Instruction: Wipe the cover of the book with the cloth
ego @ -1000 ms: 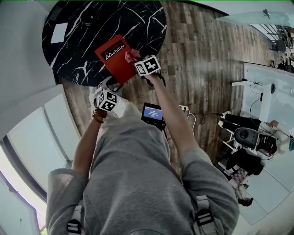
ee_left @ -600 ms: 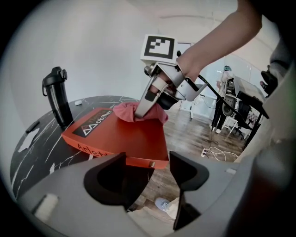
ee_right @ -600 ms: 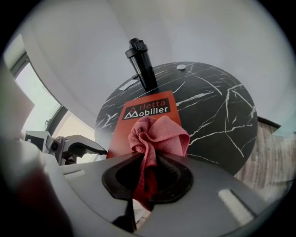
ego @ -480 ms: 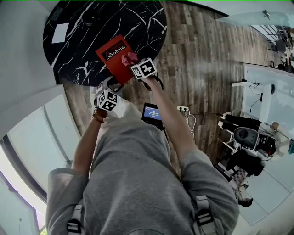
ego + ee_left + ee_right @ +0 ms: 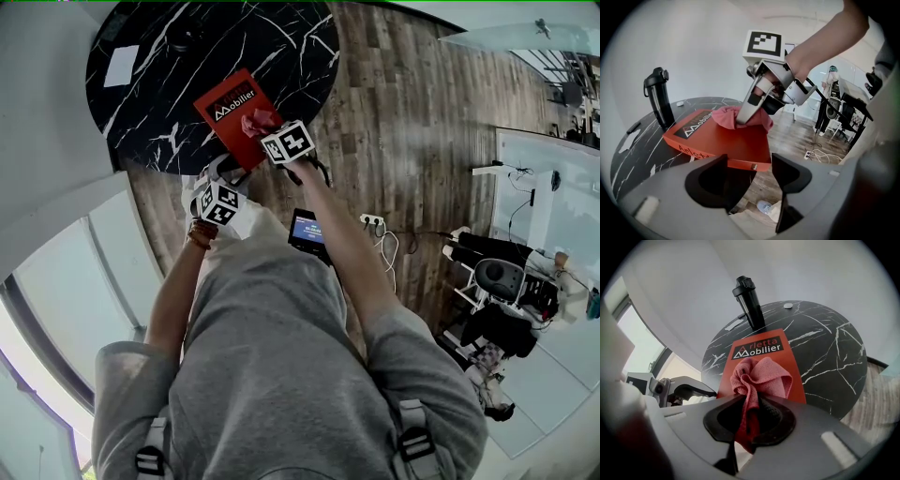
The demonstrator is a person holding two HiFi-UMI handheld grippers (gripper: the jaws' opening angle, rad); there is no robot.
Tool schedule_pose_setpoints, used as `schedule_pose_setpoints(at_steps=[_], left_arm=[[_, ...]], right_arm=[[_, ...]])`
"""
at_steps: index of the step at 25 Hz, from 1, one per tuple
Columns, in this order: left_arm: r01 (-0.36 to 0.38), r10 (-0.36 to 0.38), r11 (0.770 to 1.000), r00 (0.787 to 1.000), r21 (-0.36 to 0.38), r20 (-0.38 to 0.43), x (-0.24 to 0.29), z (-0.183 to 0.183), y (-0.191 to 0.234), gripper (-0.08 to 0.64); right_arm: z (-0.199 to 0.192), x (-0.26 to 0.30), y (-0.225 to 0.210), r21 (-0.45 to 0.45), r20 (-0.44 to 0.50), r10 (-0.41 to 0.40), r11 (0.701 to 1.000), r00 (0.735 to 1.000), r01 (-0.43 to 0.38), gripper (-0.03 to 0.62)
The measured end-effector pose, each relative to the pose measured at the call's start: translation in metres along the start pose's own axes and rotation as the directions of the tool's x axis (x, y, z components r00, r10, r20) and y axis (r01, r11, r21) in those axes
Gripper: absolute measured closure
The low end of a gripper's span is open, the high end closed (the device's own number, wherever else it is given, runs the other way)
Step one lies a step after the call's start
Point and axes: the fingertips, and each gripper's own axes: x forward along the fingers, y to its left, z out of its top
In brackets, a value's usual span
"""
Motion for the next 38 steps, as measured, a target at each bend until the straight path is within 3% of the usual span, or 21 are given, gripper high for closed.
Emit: schedule_pose_setpoints(at_steps=[14,29,36,38], left_arm=[[-0.009,0.009,1.000,1.000,-0.014,-0.011,0.002,0.000,0.001,0.265],[-0.020,0.019,0.999,0.999,-0.044,-0.026,0.002,0.002,0.001,0.267],[0.006,-0.006,0.999,1.000,-0.037,-0.006,0.000,0.006,-0.003,0.265],[0.021,-0.021,1.000,1.000,-0.012,0.017,-0.007,0.010,-0.002,0.265]], right_arm=[[-0.003,0.007,0.023,-0.021,-0.009,0.061,0.998,0.998,-0.061,0.535],[-0.011,0.017,0.064,-0.069,-0.034,0.192,0.979,0.981,-0.194,0.535],[-0.013,0.015,0.075,-0.098,-0.093,0.292,0.949,0.952,-0.301,0.534],[-0.006,0.004,0.077,-0.076,-0.095,0.359,0.927,0.928,-0.367,0.533]])
